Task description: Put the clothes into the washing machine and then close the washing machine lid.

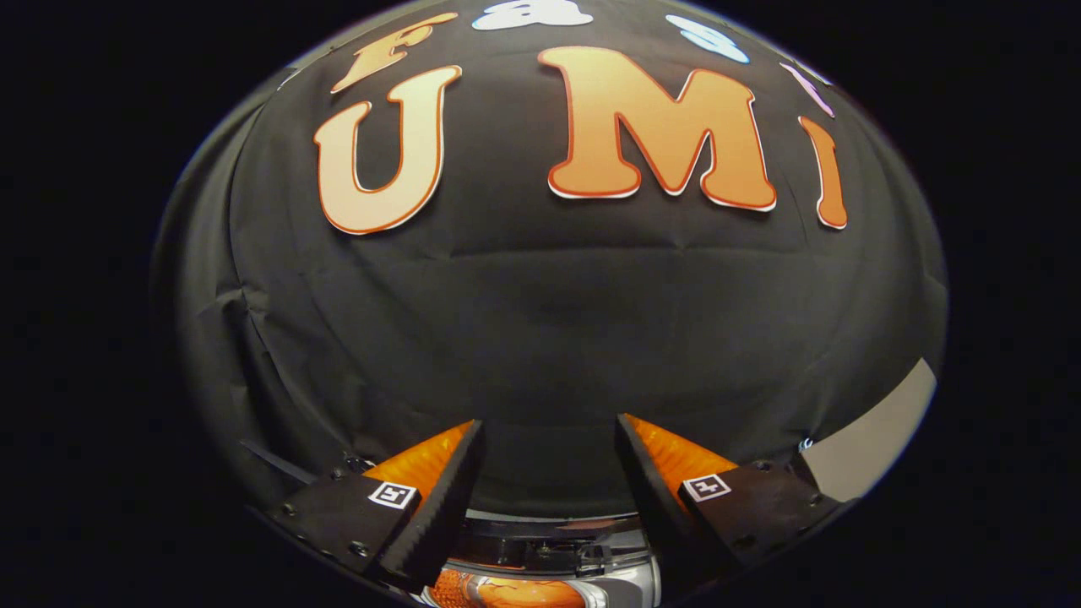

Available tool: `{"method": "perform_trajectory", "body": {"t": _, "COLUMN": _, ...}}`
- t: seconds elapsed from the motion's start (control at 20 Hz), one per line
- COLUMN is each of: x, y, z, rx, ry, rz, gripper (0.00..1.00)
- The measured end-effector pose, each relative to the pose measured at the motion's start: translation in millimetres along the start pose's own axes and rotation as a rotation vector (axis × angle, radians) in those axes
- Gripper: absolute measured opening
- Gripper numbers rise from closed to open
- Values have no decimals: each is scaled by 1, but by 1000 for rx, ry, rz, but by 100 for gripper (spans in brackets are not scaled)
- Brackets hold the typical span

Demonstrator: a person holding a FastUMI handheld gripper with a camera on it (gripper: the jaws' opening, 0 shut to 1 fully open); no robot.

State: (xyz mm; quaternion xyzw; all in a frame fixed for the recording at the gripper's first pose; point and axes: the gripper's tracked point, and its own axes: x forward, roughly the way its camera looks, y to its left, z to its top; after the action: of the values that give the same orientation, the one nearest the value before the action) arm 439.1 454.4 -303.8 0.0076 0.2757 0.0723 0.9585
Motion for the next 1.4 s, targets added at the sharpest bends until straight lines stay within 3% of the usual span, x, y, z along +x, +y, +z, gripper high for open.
{"method": "perform_trajectory", "body": {"t": 0.45, "x": -5, "y": -6, "z": -5, "rx": -7, "ry": -11, "rz": -18, "gripper": 98}}
{"method": "perform_trajectory", "body": {"t": 1.4, "x": -92, "y": -5, "z": -48, "rx": -27, "ry": -49, "rz": 10, "gripper": 97}}
